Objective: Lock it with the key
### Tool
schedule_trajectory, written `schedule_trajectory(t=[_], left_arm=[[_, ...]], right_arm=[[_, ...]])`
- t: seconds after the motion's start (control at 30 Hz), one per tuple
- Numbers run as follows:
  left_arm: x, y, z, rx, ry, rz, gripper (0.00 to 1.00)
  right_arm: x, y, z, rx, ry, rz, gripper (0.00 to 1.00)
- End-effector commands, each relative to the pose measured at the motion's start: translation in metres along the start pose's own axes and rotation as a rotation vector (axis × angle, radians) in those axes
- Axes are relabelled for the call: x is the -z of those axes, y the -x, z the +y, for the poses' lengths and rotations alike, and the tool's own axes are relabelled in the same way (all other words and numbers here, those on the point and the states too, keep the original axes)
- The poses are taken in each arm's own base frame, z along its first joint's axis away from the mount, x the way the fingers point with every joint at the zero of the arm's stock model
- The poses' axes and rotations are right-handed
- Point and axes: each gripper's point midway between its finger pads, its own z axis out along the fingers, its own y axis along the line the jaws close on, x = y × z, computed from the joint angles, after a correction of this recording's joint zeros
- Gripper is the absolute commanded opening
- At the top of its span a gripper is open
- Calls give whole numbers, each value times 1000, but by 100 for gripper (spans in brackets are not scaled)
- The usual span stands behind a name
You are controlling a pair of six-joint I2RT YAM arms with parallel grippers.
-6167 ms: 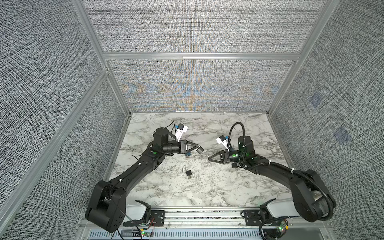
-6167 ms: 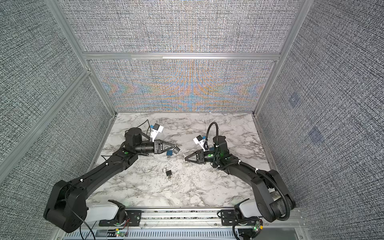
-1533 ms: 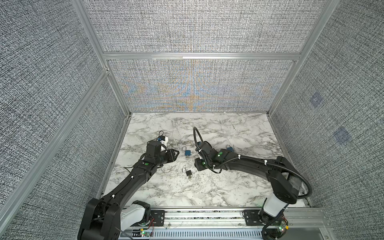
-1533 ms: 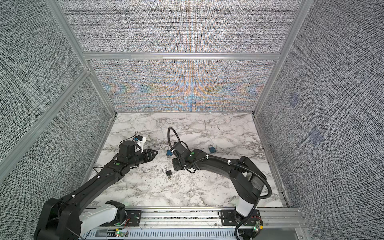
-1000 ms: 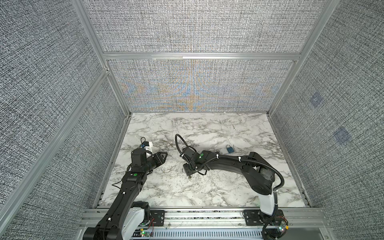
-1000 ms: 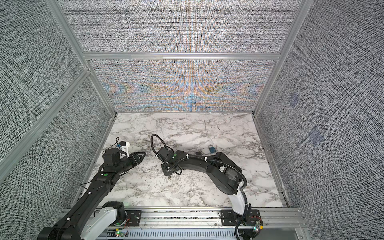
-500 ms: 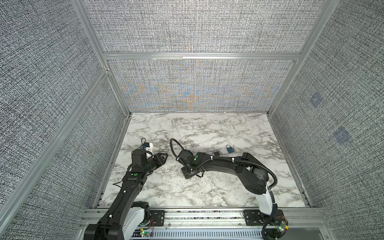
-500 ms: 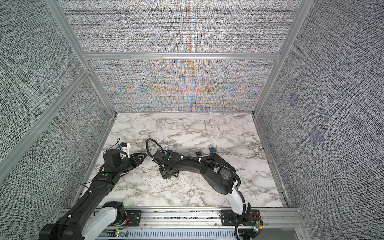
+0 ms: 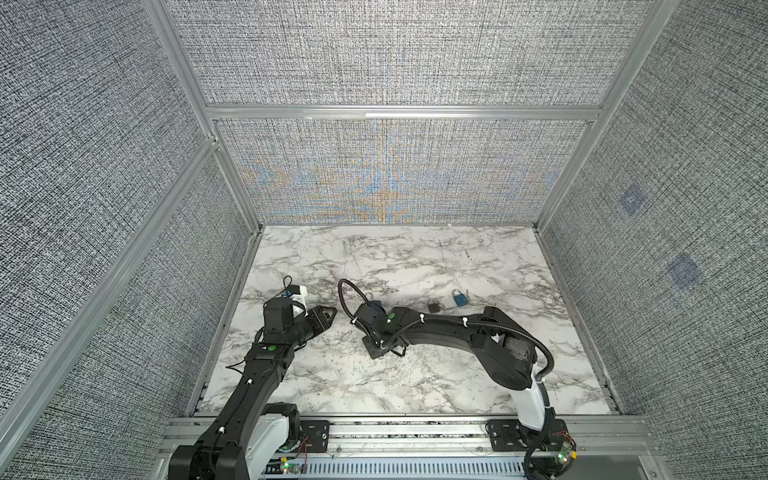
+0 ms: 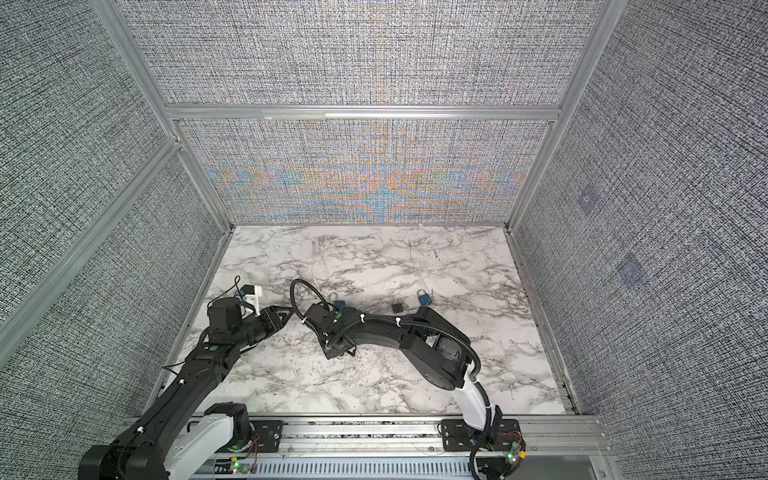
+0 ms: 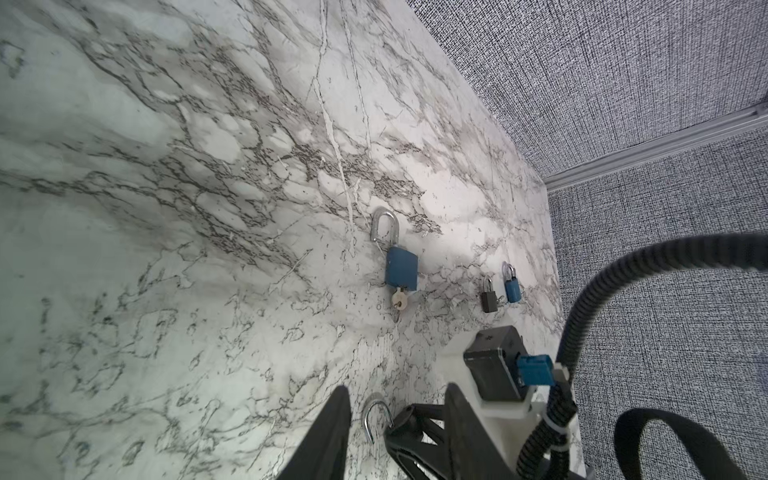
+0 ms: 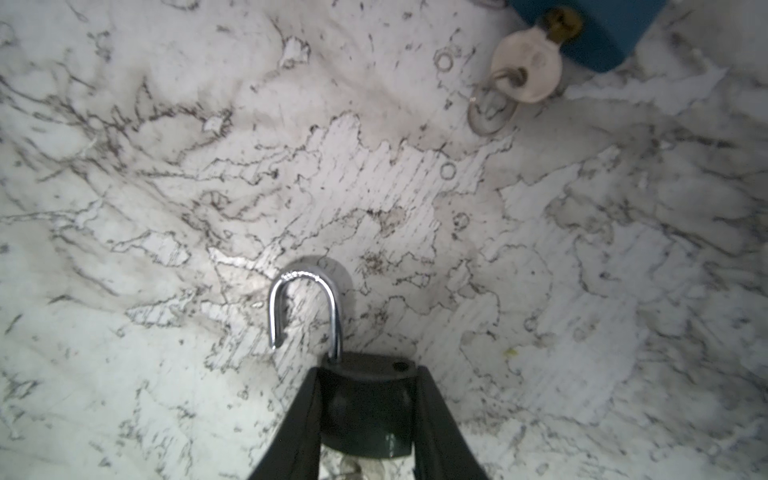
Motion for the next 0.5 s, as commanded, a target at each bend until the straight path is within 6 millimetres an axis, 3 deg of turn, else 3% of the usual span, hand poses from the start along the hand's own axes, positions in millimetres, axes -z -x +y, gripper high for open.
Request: schedule_trajectory(t=[0.0,0.23,0.47], left_arm=[[-3,1,0,-7,-11,1,36],[-13,-11,-8,-10,-90,90,39],[-15,-20,-30,-41,-197,125,44]], right_arm=[[2,-10,-6,-9,-18,27,23],[29,7,-5,-24,43,-70,20],[53,21,-10,-64,124,-151,18]])
